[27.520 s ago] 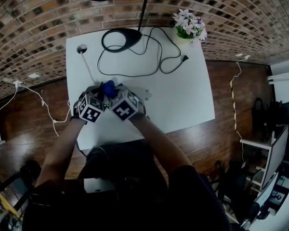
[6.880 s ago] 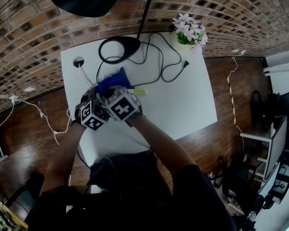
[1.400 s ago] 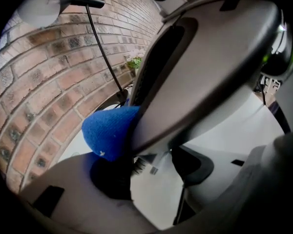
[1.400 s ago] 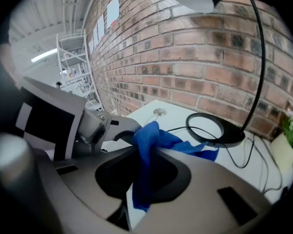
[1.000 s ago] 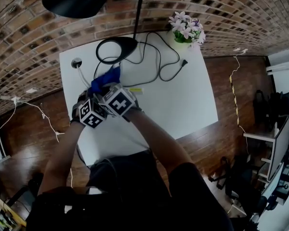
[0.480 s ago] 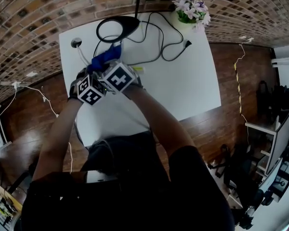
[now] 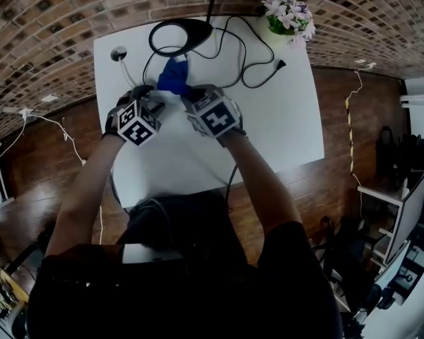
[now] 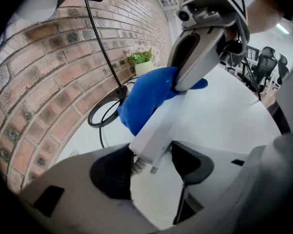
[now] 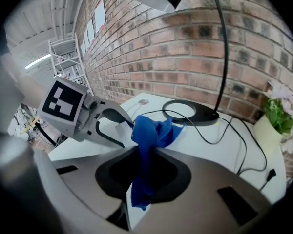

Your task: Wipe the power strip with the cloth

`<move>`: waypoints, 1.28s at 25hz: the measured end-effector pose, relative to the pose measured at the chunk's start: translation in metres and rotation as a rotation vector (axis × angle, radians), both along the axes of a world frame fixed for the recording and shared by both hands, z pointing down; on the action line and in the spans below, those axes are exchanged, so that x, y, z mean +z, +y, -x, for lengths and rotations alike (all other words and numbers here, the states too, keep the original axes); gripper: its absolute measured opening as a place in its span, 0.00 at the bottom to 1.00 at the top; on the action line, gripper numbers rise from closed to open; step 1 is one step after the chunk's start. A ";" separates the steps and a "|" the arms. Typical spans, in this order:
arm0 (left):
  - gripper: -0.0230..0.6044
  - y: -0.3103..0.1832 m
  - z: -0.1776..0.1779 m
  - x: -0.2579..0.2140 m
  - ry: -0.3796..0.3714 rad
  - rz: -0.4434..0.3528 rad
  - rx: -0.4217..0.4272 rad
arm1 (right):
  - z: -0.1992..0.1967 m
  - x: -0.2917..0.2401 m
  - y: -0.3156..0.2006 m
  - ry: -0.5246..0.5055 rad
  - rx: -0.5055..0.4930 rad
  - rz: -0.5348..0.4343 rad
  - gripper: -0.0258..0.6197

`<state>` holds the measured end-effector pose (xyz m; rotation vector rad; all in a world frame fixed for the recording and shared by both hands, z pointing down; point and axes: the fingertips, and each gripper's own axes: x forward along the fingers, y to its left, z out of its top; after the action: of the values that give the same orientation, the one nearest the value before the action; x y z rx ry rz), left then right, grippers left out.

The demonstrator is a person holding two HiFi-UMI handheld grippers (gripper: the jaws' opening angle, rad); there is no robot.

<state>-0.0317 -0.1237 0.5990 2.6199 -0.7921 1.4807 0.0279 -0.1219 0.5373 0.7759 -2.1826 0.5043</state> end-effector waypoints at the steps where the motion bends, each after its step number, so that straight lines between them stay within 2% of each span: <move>1: 0.44 0.000 0.000 0.000 -0.001 -0.004 -0.001 | -0.010 -0.001 0.001 0.006 0.009 -0.007 0.12; 4: 0.44 0.002 -0.001 0.000 -0.002 -0.016 -0.007 | -0.050 0.000 0.003 0.063 0.059 -0.039 0.12; 8: 0.45 0.002 0.000 0.000 -0.004 -0.035 -0.007 | -0.124 0.011 0.003 0.169 0.227 -0.055 0.13; 12: 0.45 0.002 0.000 0.000 -0.002 -0.052 0.004 | -0.179 0.026 0.013 0.159 0.401 -0.054 0.14; 15: 0.45 0.002 0.000 0.000 0.001 -0.071 0.011 | -0.196 0.035 0.023 0.166 0.427 -0.024 0.17; 16: 0.45 0.002 0.001 0.000 -0.001 -0.076 0.012 | -0.193 0.040 0.029 0.145 0.410 0.011 0.21; 18: 0.45 0.003 0.001 -0.001 -0.005 -0.085 0.012 | -0.183 0.046 0.040 0.081 0.364 0.080 0.50; 19: 0.45 0.003 0.001 -0.001 -0.006 -0.093 0.010 | -0.178 0.044 0.043 0.056 0.341 0.096 0.58; 22: 0.45 0.004 -0.001 -0.001 -0.008 -0.118 0.011 | -0.177 0.025 0.048 0.028 0.280 0.079 0.60; 24: 0.45 0.004 -0.002 -0.001 -0.007 -0.127 0.016 | -0.166 -0.003 0.048 0.012 0.204 0.034 0.61; 28: 0.45 0.002 0.002 -0.003 -0.008 -0.146 0.021 | -0.069 -0.048 0.032 -0.071 -0.079 -0.096 0.61; 30: 0.45 0.002 0.002 -0.003 -0.012 -0.155 0.021 | -0.024 -0.029 0.026 -0.017 -0.222 -0.116 0.58; 32: 0.45 0.004 0.000 -0.002 -0.016 -0.150 0.019 | -0.003 0.006 0.026 0.129 -0.379 -0.148 0.49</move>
<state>-0.0317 -0.1201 0.5966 2.7319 -0.9171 1.5052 0.0306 -0.0961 0.5433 0.4379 -2.1916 0.0989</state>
